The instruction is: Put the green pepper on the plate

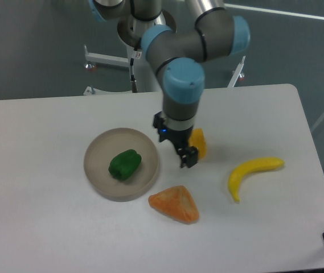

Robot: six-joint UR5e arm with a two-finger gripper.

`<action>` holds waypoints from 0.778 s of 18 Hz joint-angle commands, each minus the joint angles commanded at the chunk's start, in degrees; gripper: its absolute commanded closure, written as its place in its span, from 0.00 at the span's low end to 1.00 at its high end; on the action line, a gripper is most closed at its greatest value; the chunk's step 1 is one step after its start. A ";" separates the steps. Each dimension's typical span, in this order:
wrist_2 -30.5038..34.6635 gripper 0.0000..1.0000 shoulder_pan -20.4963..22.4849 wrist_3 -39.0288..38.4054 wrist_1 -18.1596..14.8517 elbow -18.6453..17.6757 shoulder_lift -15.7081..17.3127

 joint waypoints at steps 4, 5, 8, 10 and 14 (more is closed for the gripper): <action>-5.00 0.00 5.90 8.27 0.79 3.07 -4.31; -5.27 0.00 6.25 8.38 0.79 3.34 -4.22; -5.36 0.00 6.25 8.38 0.70 3.34 -4.13; -5.36 0.00 6.34 8.38 0.70 3.34 -4.04; -5.27 0.00 6.34 8.30 0.70 3.25 -3.87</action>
